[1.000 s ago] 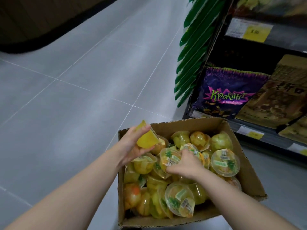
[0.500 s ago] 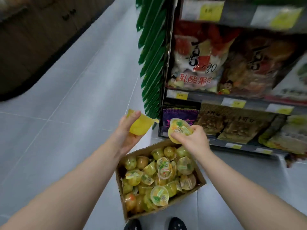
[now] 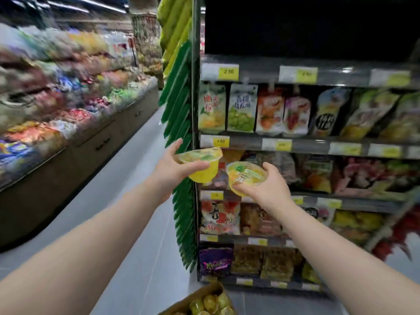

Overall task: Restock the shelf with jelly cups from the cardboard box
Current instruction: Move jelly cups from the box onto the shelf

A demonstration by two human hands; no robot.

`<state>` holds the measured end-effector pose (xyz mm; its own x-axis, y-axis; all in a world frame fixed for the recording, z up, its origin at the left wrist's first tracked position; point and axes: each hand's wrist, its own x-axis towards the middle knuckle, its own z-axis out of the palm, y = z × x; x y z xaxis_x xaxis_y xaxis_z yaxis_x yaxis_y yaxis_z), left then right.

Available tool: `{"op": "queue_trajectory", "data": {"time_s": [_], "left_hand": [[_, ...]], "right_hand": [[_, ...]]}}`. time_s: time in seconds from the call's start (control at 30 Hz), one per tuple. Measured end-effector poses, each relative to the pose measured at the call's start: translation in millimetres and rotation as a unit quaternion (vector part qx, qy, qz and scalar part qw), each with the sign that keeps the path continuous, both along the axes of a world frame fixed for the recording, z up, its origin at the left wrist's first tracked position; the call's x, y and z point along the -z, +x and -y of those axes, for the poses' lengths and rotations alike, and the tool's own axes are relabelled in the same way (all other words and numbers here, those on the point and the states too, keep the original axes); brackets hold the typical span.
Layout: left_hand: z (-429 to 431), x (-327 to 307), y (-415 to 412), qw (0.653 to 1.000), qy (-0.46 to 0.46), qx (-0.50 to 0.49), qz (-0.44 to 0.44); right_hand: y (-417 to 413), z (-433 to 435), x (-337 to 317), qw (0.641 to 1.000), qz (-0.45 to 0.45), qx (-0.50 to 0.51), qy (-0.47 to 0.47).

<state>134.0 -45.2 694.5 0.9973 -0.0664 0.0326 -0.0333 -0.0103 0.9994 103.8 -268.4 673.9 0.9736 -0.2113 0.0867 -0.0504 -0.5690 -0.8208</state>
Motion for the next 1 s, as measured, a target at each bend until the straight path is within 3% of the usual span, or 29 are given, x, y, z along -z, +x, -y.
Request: {"op": "queue_trajectory", "data": {"time_s": [0.2,0.4,0.53,1.0], "left_hand": [[32,-107,-29,0.997,0.035,0.004,0.070],[50,-172,-42,0.992,-0.031,-0.005,0.126],[55,-206,-36,0.985,-0.029,-0.033,0.169],[53,-311,81,0.942,-0.055,-0.055,0.328]], "right_hand": [[-20,33,-105,0.994,0.109,-0.014,0.006],[-30,51,-172,0.980,0.197,-0.013,-0.003],[-18,57,-201,0.971,0.238,-0.021,-0.005],[93,40,-306,0.925,0.381,-0.001,-0.004]]}}
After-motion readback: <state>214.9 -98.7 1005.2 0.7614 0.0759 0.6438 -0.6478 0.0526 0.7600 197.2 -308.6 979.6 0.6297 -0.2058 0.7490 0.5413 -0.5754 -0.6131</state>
